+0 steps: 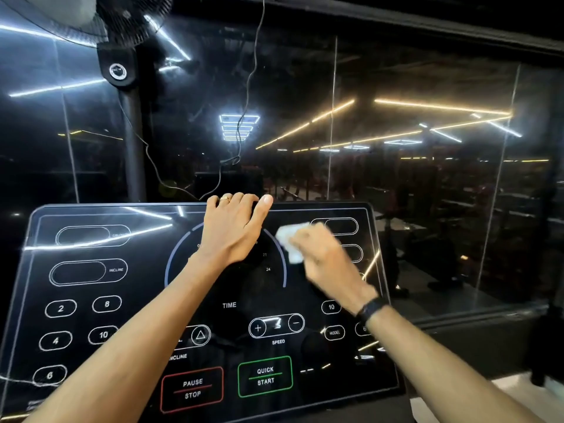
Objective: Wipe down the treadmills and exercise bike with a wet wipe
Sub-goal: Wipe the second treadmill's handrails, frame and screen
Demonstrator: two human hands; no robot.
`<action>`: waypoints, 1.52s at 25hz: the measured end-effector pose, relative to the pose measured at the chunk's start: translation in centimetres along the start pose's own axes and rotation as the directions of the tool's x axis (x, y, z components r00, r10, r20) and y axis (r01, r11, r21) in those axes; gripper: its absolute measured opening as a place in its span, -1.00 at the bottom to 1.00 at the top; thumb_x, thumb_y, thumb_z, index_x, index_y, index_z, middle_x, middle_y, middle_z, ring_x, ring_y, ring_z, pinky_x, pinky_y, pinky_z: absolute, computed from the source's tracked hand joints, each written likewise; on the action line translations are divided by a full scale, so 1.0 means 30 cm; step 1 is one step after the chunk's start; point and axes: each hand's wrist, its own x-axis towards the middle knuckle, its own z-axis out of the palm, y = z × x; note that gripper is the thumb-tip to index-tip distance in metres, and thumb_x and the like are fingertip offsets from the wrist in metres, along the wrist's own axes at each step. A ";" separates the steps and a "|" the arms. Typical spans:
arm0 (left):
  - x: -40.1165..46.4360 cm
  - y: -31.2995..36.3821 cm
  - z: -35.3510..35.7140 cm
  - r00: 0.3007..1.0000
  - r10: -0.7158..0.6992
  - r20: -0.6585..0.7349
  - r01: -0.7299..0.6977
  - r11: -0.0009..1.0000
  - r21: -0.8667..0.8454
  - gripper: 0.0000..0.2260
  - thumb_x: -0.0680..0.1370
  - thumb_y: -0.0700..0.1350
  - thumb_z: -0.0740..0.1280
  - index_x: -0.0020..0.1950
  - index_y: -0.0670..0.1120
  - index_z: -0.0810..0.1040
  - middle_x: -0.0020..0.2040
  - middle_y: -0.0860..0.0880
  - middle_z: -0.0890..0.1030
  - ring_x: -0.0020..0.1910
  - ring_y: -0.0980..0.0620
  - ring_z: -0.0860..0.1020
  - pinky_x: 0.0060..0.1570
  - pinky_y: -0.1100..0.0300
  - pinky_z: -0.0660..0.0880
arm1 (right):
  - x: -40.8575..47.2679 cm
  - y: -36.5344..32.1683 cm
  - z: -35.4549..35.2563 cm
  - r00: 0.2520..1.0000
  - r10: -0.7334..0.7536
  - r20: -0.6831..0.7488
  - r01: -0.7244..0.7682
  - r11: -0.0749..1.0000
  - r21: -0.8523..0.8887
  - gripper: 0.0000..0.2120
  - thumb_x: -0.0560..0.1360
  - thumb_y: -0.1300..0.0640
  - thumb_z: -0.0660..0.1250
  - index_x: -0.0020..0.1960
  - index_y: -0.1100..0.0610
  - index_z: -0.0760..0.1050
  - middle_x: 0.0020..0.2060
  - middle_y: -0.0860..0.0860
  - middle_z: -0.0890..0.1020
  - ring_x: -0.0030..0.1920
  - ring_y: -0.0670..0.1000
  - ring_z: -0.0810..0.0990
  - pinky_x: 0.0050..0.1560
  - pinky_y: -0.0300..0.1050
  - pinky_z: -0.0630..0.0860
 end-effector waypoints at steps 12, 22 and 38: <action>-0.021 -0.007 0.007 0.999 0.043 -0.012 -0.041 0.995 0.089 -0.13 0.55 0.36 -0.44 0.27 -0.04 0.53 0.10 0.01 0.58 0.14 -0.05 0.44 0.29 0.00 0.19 | 0.170 -0.030 0.051 0.969 0.182 -0.165 -0.195 0.979 -0.062 -0.78 0.52 0.40 0.26 0.09 0.22 0.56 -0.04 0.11 0.59 -0.03 0.12 0.48 -0.01 0.10 0.49; -0.017 0.037 0.039 1.000 0.026 0.002 -0.026 0.966 0.256 -0.20 0.58 0.37 -0.37 0.06 -0.12 0.50 -0.02 -0.07 0.54 0.04 -0.17 0.47 0.24 -0.13 0.24 | -0.057 0.080 -0.060 0.972 0.179 -0.153 -0.216 0.938 -0.273 -0.61 0.44 0.35 0.16 0.17 0.10 0.56 -0.01 -0.02 0.57 -0.06 0.12 0.54 -0.08 -0.07 0.20; -0.023 0.078 0.053 0.997 0.067 0.041 -0.077 0.935 0.347 -0.19 0.57 0.42 -0.33 0.07 -0.18 0.45 -0.05 -0.15 0.51 0.01 -0.21 0.45 0.23 -0.18 0.30 | -0.471 0.029 -0.101 0.959 -0.177 0.220 0.232 0.939 -0.255 -0.65 0.52 0.37 0.11 0.16 0.05 0.48 -0.01 -0.04 0.55 -0.13 0.03 0.57 -0.03 -0.02 0.36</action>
